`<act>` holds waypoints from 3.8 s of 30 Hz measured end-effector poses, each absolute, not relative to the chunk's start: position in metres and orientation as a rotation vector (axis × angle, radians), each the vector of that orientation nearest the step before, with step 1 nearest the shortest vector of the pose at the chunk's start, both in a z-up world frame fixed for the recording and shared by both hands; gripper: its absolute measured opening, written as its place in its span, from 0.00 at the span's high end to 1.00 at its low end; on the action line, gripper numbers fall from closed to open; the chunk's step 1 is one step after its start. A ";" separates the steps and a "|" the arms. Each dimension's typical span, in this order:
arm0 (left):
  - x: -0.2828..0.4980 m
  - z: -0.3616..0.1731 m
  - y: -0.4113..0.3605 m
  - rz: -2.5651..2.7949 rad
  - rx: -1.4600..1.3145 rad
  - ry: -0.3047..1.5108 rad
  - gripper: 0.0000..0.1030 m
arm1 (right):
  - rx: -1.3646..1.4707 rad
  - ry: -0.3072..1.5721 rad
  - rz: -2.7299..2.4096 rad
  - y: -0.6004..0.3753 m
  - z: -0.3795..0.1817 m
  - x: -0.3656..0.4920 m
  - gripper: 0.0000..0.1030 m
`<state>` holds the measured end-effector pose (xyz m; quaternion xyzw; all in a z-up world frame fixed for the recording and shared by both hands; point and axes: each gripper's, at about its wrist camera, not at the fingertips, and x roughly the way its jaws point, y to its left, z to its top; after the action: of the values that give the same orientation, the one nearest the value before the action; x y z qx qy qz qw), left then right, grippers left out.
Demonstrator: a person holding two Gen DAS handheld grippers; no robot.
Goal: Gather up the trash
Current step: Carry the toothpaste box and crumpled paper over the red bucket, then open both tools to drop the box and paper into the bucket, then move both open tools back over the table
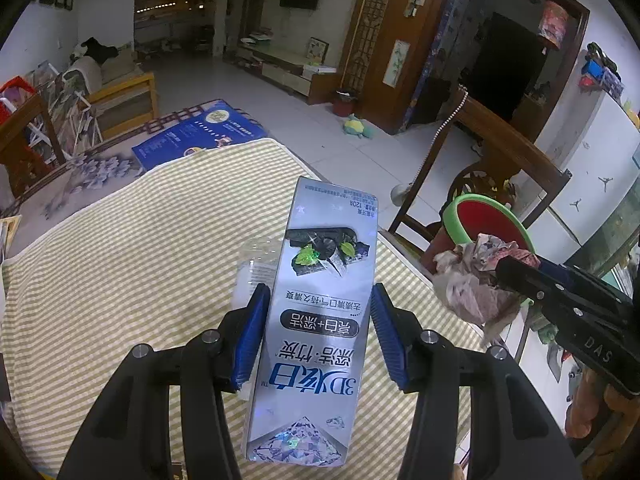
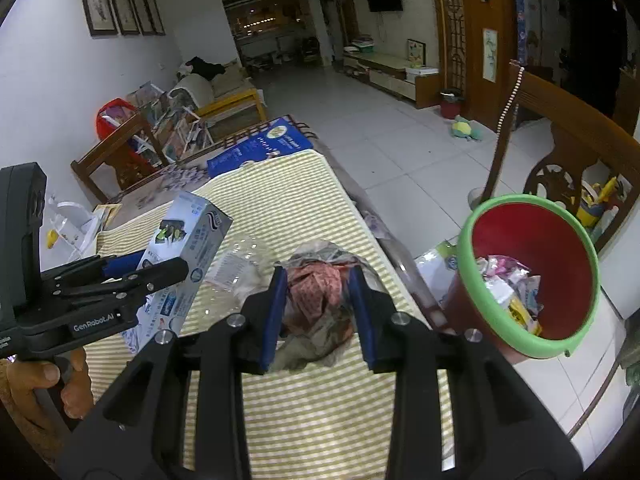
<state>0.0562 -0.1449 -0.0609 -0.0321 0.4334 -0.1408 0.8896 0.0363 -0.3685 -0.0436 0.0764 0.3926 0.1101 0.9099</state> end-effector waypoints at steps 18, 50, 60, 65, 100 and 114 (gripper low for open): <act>0.071 -0.063 -0.209 -0.317 -0.039 0.915 0.53 | 0.179 0.810 0.195 -0.429 -0.050 0.050 0.69; 0.111 -0.057 -0.359 -0.373 0.024 0.930 0.53 | 0.269 0.781 0.125 -0.580 -0.059 0.074 0.69; 0.127 -0.065 -0.414 -0.451 0.072 0.956 0.52 | 0.303 0.779 0.051 -0.624 -0.063 0.072 0.69; 0.134 -0.070 -0.431 -0.471 0.079 0.971 0.52 | 0.313 0.785 0.033 -0.637 -0.067 0.072 0.69; 0.137 -0.068 -0.427 -0.506 0.052 0.954 0.36 | 0.335 0.785 0.018 -0.633 -0.065 0.076 0.52; 0.095 -0.069 -0.266 -0.260 -0.132 0.969 0.27 | 0.254 0.842 0.198 -0.509 -0.066 0.088 0.47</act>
<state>0.0953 -0.2665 -0.0692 -0.0631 0.4641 -0.1247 0.8747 0.0884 -0.5089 -0.0658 0.1226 0.4069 0.0956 0.9002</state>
